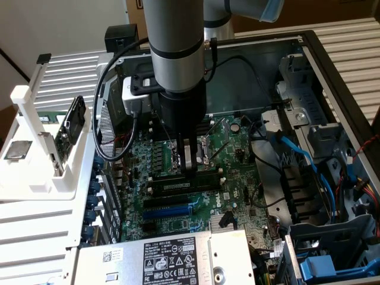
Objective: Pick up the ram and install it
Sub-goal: 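Press down the ram until it locks into place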
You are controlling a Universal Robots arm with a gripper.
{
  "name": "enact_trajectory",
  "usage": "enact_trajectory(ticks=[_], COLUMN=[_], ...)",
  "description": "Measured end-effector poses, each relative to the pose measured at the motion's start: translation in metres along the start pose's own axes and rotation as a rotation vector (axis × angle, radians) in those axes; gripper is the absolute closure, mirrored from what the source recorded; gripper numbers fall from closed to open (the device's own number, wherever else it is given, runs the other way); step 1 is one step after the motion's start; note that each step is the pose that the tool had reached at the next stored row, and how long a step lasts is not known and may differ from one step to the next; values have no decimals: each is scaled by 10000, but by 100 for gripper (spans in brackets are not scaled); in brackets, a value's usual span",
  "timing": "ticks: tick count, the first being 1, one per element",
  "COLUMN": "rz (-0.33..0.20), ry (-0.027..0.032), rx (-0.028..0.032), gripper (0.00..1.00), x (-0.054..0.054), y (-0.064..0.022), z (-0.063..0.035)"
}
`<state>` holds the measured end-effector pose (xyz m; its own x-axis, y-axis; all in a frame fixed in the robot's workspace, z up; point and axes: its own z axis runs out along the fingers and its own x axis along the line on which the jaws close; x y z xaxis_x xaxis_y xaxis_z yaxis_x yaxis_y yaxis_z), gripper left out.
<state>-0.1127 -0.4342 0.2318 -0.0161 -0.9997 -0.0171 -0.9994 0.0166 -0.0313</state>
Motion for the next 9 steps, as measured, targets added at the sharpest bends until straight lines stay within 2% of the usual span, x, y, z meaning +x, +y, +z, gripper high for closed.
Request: enact_trajectory(ticks=[9], rz=[1], ry=[-13], rx=[1], gripper=[90], x=[34], y=[0], z=[2])
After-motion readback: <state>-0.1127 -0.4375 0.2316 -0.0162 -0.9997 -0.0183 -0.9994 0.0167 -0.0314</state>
